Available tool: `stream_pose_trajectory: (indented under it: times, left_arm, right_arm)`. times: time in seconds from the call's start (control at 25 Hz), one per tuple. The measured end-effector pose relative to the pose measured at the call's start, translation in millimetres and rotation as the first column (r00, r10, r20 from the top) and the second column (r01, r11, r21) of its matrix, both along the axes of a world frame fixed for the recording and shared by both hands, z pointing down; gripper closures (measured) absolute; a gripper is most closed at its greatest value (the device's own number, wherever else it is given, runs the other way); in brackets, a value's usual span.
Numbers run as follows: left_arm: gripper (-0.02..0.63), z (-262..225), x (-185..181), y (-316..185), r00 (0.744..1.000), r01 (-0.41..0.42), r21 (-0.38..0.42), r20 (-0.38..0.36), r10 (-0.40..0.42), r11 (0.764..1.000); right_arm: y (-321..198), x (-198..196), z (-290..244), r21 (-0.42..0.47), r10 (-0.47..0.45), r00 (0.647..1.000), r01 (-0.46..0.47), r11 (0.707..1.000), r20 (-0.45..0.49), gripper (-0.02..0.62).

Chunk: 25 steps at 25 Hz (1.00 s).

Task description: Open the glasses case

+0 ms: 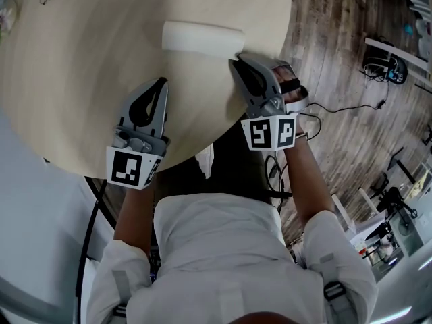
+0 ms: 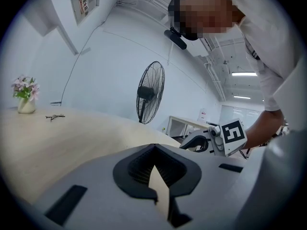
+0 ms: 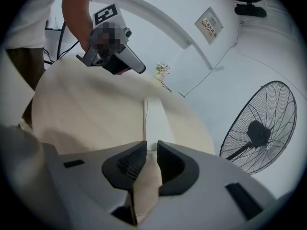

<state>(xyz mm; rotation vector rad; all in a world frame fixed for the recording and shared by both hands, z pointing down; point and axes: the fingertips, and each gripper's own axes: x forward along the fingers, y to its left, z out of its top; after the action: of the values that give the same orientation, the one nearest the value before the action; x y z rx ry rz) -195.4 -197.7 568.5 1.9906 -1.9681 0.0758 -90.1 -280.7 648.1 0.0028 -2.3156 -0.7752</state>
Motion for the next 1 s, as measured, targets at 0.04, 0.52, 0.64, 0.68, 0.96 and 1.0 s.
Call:
stream_pose_trajectory:
  times: [0.04, 0.52, 0.64, 0.68, 0.96, 1.0]
  left_arm:
    - [0.594, 0, 0, 0, 1.0, 0.0, 0.0, 0.0, 0.0, 1.0]
    - [0.594, -3, 3, -1, 1.0, -0.003, 0.004, -0.01, 0.003, 1.0]
    - [0.594, -5, 2, 0, 1.0, -0.001, 0.009, -0.009, 0.001, 1.0]
    - [0.594, -6, 2, 0, 1.0, -0.001, 0.008, -0.008, 0.001, 1.0]
    - [0.594, -17, -5, -1, 1.0, 0.012, 0.016, -0.009, -0.012, 1.0]
    - [0.594, -21, -7, 1, 1.0, 0.014, 0.019, -0.007, -0.014, 1.0]
  right_arm:
    - [0, 0, -1, -0.004, 0.0, 1.0, 0.0, 1.0, 0.003, 0.523]
    - [0, 0, -9, -0.055, 0.022, 0.999, -0.02, 0.998, 0.033, 0.538]
    - [-1, 0, -14, -0.061, 0.027, 0.999, -0.024, 0.998, 0.045, 0.543]
    - [-2, 0, -16, -0.063, 0.027, 0.998, -0.024, 0.998, 0.049, 0.548]
    - [-9, -8, -37, -0.077, 0.025, 0.997, -0.02, 0.997, 0.073, 0.557]
    - [-8, -10, -42, -0.077, 0.025, 0.997, -0.019, 0.997, 0.077, 0.558]
